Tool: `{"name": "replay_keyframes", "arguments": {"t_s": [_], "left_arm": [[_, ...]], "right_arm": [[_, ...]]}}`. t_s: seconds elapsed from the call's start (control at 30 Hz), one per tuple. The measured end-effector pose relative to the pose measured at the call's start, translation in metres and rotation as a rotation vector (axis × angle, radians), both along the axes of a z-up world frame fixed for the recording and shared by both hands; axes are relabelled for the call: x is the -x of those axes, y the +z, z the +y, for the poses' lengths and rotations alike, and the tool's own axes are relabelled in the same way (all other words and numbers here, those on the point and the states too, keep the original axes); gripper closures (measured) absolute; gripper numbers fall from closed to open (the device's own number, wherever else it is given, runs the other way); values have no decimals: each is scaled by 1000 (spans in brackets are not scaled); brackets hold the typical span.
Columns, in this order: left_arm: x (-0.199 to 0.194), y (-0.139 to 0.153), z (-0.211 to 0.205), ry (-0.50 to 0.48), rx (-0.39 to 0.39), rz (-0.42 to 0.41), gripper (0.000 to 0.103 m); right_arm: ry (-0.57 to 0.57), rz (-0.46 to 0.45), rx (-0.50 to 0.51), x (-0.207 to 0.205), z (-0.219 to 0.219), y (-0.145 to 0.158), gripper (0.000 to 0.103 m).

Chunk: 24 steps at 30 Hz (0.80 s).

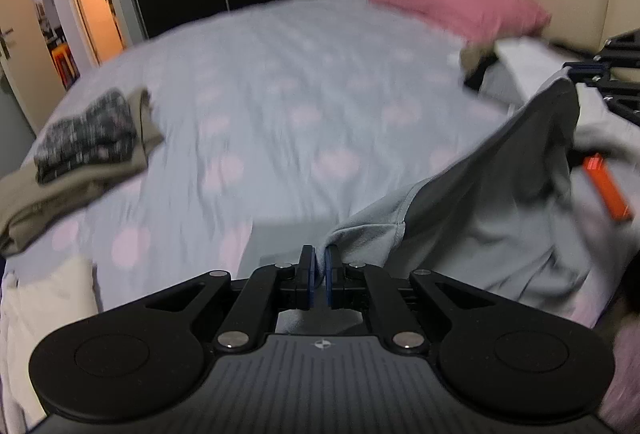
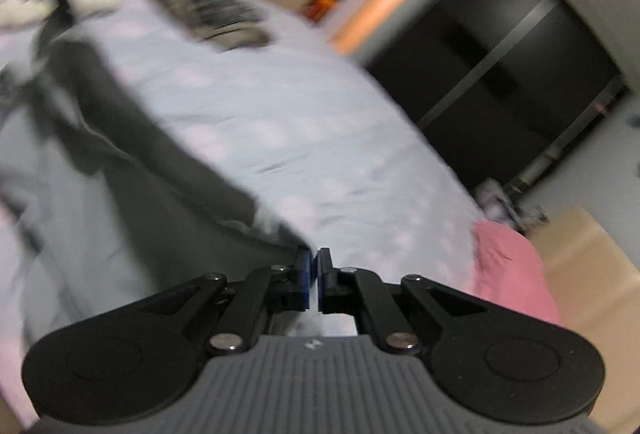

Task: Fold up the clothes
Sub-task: 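Lift the grey garment up with both grippers to shake it out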

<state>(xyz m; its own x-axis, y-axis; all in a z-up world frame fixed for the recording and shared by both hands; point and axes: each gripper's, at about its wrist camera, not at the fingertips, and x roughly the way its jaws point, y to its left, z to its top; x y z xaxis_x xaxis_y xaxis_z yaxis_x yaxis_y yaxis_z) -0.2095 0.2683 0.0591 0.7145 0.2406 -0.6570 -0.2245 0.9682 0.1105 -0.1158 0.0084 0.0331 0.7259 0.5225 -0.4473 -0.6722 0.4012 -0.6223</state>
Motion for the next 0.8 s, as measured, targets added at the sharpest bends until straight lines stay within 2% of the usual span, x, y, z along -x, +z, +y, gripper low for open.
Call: {"name": "replay_keyframes", "arguments": {"t_s": [0.07,0.23,0.33,0.5,0.63,0.8], "left_arm": [[3,32,-2,12,-16,-93,100],[10,113,-9,41,-56,-326,100],[14,161,-12,58,-79,-465,100],[41,235,-37,75,-169,-686,100],[63,265,-59,70,-216,-798,100],[84,271,-82,66,-253,-873,100]], "right_arm": [[-26,-52,-30,-2,-3,21,100],[-53,-204,-129,-4,-16,94,100],[-71,-274,-225,0,-27,148,100],[-80,-403,-402,27,-51,229,100],[-66,-450,-505,54,-70,270,100],[-50,-451,-592,84,-97,294,100]]}}
